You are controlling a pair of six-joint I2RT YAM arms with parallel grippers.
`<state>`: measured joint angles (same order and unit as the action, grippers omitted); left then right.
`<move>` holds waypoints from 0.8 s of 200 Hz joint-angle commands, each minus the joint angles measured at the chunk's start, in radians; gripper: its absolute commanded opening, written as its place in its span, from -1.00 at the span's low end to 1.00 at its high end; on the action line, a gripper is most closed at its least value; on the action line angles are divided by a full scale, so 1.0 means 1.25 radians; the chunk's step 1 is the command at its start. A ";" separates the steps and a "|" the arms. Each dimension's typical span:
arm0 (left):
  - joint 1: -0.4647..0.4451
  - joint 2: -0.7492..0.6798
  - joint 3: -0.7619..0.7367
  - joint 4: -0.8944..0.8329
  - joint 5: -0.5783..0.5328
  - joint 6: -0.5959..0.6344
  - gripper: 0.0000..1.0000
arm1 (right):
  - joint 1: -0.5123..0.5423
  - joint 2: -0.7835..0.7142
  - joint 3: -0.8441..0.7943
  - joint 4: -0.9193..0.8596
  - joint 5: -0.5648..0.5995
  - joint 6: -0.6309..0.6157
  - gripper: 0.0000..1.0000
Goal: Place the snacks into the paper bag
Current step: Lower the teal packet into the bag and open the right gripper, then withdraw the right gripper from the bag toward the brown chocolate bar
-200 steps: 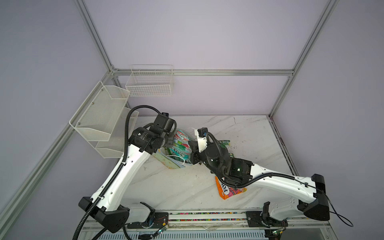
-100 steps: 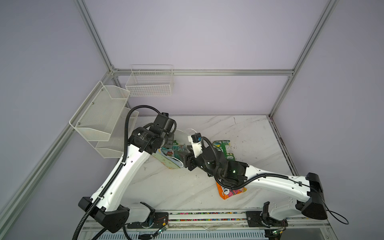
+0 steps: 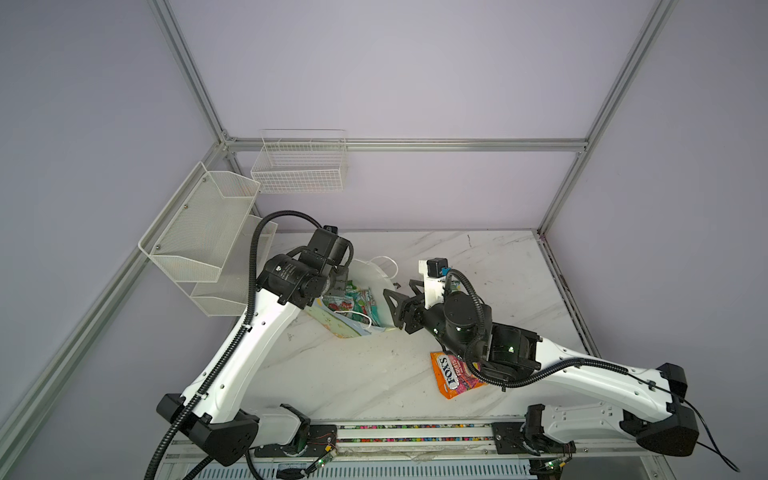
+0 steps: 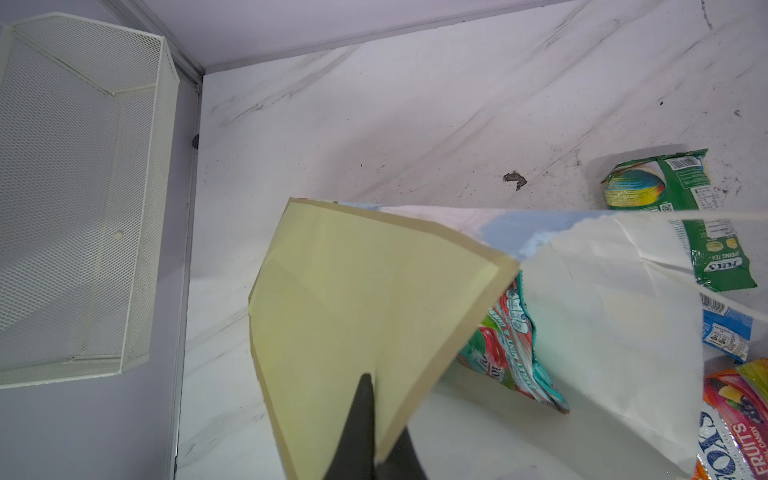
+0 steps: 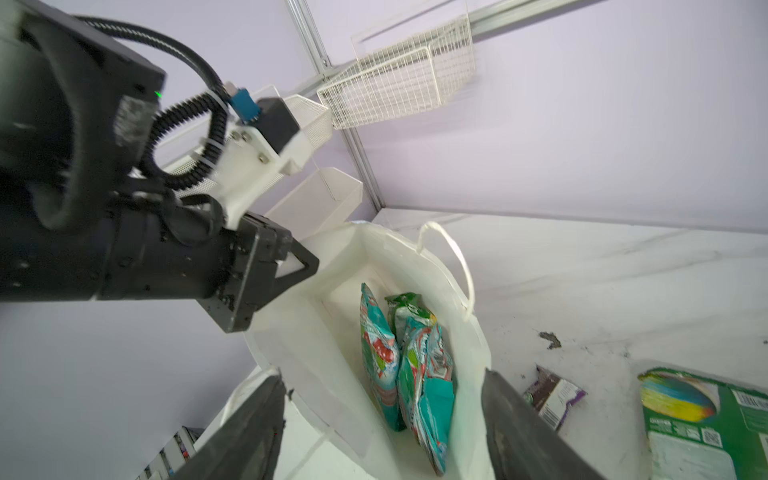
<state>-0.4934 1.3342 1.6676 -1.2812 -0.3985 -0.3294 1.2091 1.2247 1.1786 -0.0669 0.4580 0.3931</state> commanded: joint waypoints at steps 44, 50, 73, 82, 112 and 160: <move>-0.001 -0.001 0.062 -0.007 -0.002 0.002 -1.00 | -0.070 -0.025 -0.054 -0.090 -0.029 0.102 0.52; 0.000 -0.001 0.061 -0.008 -0.002 0.002 -1.00 | -0.081 -0.031 -0.059 -0.090 -0.041 0.107 0.53; 0.000 -0.002 0.058 -0.007 -0.001 0.001 -1.00 | -0.124 -0.046 -0.083 -0.091 -0.081 0.123 0.52; 0.000 -0.002 0.058 -0.007 0.000 0.001 -1.00 | -0.138 -0.049 -0.089 -0.096 -0.091 0.130 0.53; -0.001 -0.003 0.056 -0.007 -0.002 0.003 -1.00 | -0.178 -0.057 -0.109 -0.113 -0.115 0.144 0.54; 0.000 -0.002 0.048 -0.001 0.000 0.004 -1.00 | -0.219 -0.052 -0.135 -0.127 -0.147 0.160 0.55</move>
<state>-0.4934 1.3354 1.6676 -1.2812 -0.3981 -0.3294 0.9554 1.1694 1.0309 -0.1982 0.3065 0.5648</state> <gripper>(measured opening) 0.047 0.772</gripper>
